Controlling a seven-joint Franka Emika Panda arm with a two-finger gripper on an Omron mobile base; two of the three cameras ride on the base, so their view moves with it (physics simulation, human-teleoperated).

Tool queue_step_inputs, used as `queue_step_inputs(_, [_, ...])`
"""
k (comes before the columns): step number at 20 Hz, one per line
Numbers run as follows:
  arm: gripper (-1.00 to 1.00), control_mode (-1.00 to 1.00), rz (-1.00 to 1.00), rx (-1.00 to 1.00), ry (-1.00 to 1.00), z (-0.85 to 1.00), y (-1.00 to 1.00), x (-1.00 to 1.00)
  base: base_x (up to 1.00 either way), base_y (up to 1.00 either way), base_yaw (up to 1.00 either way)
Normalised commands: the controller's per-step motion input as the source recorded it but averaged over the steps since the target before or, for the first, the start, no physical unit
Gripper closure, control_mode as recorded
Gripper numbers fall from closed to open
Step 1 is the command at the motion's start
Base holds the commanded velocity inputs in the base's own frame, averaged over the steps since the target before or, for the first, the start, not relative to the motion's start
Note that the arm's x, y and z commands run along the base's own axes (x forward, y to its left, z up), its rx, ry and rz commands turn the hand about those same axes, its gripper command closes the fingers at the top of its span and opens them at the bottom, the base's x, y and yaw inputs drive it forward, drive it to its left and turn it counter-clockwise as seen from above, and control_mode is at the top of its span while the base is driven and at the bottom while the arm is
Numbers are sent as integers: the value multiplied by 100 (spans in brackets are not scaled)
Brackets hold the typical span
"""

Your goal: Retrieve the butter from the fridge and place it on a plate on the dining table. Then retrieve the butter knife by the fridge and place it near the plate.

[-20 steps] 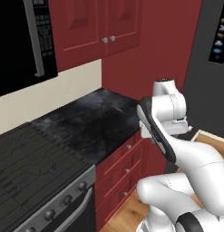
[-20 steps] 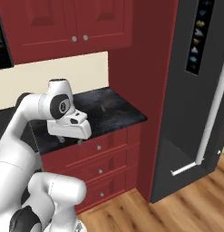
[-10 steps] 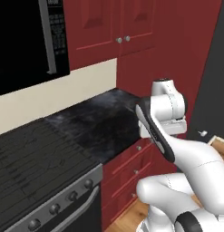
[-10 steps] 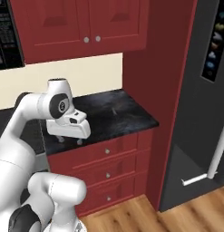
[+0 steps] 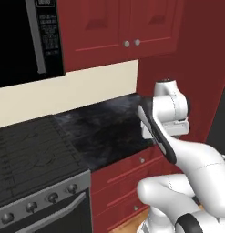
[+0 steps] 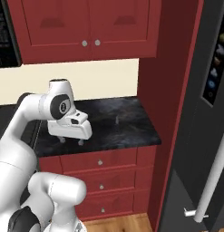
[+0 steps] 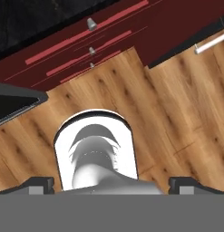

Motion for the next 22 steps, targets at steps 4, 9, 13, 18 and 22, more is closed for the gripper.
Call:
queue_step_inputs(4, [-100, 100, 0, 0, 0, 0, 0, 0, 3, -37, 4])
queue_step_inputs(9, [-100, 100, 0, 0, 0, 0, 0, 0, 0, -42, -6])
queue_step_inputs(13, [-100, 100, 0, 0, 0, 0, 0, 0, 6, -42, -12])
queue_step_inputs(18, [-100, 100, 0, 0, 0, 0, 0, 0, 25, -60, -10])
queue_step_inputs(22, [-100, 100, 0, 0, 0, 0, 0, 0, 34, -69, -9])
